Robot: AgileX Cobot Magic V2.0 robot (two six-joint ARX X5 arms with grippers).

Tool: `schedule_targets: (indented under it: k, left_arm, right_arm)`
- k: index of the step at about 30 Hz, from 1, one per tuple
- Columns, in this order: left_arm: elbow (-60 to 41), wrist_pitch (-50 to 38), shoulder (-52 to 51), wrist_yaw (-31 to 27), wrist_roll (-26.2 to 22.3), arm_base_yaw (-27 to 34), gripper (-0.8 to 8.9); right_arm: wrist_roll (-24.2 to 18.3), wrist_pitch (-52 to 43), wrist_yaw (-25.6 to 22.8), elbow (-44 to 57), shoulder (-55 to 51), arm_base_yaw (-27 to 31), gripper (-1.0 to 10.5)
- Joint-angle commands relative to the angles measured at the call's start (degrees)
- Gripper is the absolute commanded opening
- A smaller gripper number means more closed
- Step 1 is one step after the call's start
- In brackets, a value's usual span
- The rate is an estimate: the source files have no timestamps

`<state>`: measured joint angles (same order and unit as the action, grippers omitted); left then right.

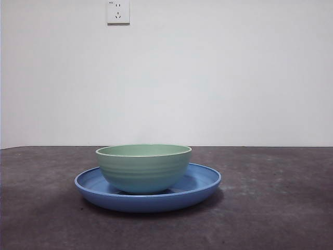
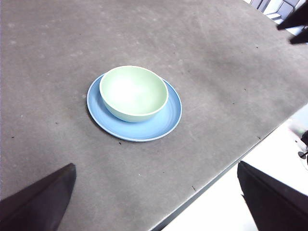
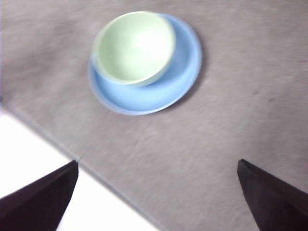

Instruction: Place the green bowl on the blue plate

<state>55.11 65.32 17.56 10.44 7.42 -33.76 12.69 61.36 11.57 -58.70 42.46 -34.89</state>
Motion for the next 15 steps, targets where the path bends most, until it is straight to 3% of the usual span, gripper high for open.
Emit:
schedule_targets:
  k: [1,9,15]
  left_arm:
    - [0.4,-0.7,0.0,0.1,0.2,-0.2,5.94]
    - [0.4,-0.4,0.0,0.1,0.2,-0.2,5.94]
    - [0.4,-0.2,0.0,0.1,0.2,-0.2,5.93]
  right_arm:
    - [-1.2,0.0,1.7,2.4,-5.5,-0.7,5.5]
    - [-0.6,0.1,5.2,6.5,-18.9,-0.7,5.5]
    - [-0.2,0.7,5.3,6.5,-21.7,-0.7,5.5]
